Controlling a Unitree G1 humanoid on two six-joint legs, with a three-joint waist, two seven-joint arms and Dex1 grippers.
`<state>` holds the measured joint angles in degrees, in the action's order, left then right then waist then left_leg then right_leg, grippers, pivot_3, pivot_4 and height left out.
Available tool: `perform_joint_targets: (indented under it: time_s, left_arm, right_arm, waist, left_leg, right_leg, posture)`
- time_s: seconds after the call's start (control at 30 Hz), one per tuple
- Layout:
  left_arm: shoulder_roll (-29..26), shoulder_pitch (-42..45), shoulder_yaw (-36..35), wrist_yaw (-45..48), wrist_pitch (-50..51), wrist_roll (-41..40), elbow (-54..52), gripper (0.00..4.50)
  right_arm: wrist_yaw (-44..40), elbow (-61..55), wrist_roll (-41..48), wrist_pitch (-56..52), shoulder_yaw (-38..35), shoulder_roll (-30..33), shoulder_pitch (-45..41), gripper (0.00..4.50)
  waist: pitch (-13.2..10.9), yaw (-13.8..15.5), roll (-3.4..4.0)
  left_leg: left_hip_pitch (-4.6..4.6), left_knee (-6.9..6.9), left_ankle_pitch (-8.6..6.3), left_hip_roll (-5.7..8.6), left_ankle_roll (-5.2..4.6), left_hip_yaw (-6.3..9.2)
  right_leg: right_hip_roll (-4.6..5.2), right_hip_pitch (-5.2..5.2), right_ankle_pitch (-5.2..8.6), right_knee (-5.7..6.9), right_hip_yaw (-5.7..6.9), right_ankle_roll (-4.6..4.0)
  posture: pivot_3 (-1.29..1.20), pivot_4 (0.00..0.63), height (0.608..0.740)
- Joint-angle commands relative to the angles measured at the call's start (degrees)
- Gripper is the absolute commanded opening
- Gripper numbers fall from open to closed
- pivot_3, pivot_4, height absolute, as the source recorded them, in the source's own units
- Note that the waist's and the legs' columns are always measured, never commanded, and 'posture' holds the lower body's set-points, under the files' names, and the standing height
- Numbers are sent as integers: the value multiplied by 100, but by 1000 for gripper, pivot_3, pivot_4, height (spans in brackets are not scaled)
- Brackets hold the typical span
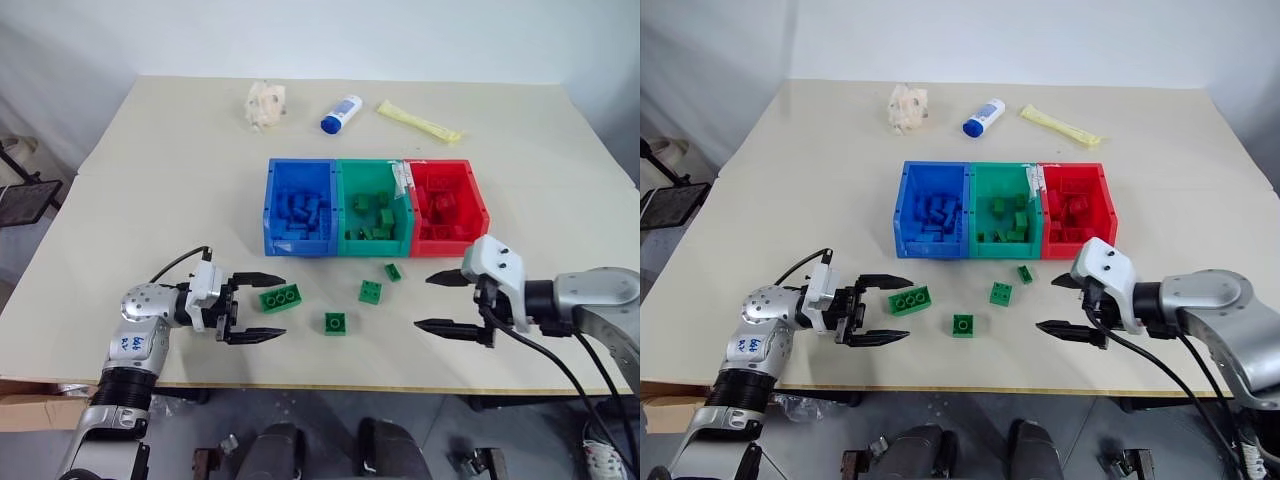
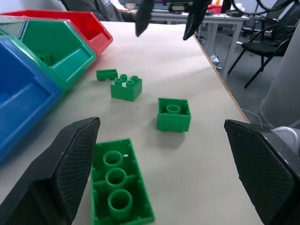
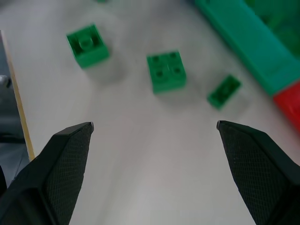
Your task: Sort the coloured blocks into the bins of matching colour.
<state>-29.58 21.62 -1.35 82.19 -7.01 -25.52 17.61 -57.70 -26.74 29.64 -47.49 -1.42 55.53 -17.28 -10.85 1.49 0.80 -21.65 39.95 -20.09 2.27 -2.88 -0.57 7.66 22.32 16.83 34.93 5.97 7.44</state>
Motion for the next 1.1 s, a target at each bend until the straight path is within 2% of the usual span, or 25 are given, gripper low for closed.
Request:
perform_joint_targets:
  time_s: [0.03,0.3,0.6,0.7,0.93,1.1]
  left_arm:
    - [-64,-122,-102,-39,30,-121,-349,4500]
    - [-104,-386,-156,-141,115,-157,-698,4500]
    - [-132,-490,-215,-243,122,-164,-814,4500]
    - [-144,-550,-233,-310,137,-178,-889,4500]
    - [-174,-571,-243,-349,138,-183,-885,4500]
    - [-172,-472,-219,-346,116,-170,-780,4500]
  right_arm:
    - [60,158,-170,169,415,-228,-376,4428]
    - [27,1079,-798,663,1459,-970,-1229,4428]
    - [-85,2176,-1521,1262,2119,-1588,-1759,4428]
    - [-37,2410,-1754,1391,2204,-1701,-1820,3829]
    - [-117,2200,-1699,1376,1945,-1769,-1885,1547]
    - [78,2018,-1318,1219,1293,-1970,-2410,1489]
  waist:
    - [0,-19,-1]
    - [1,-37,-1]
    - [1,-36,-1]
    - [1,-47,-1]
    - [1,-54,-1]
    - [0,-95,0]
  left_leg:
    - [0,-1,0,1,0,0]
    - [0,-3,0,-1,1,-4]
    - [0,-2,0,6,-1,-2]
    - [0,-2,0,6,-1,-3]
    - [0,-2,1,6,-1,-3]
    - [0,-2,1,5,-1,-6]
  right_leg:
    - [1,0,0,0,-1,0]
    - [-7,4,0,3,2,-1]
    - [-13,6,0,9,6,-1]
    - [-14,7,1,12,10,-1]
    - [-14,8,0,13,12,-1]
    - [-14,11,1,14,13,-1]
  posture:
    - [0,150,740]
    - [0,150,740]
    - [0,150,740]
    - [0,150,740]
    - [0,150,740]
    - [0,150,740]
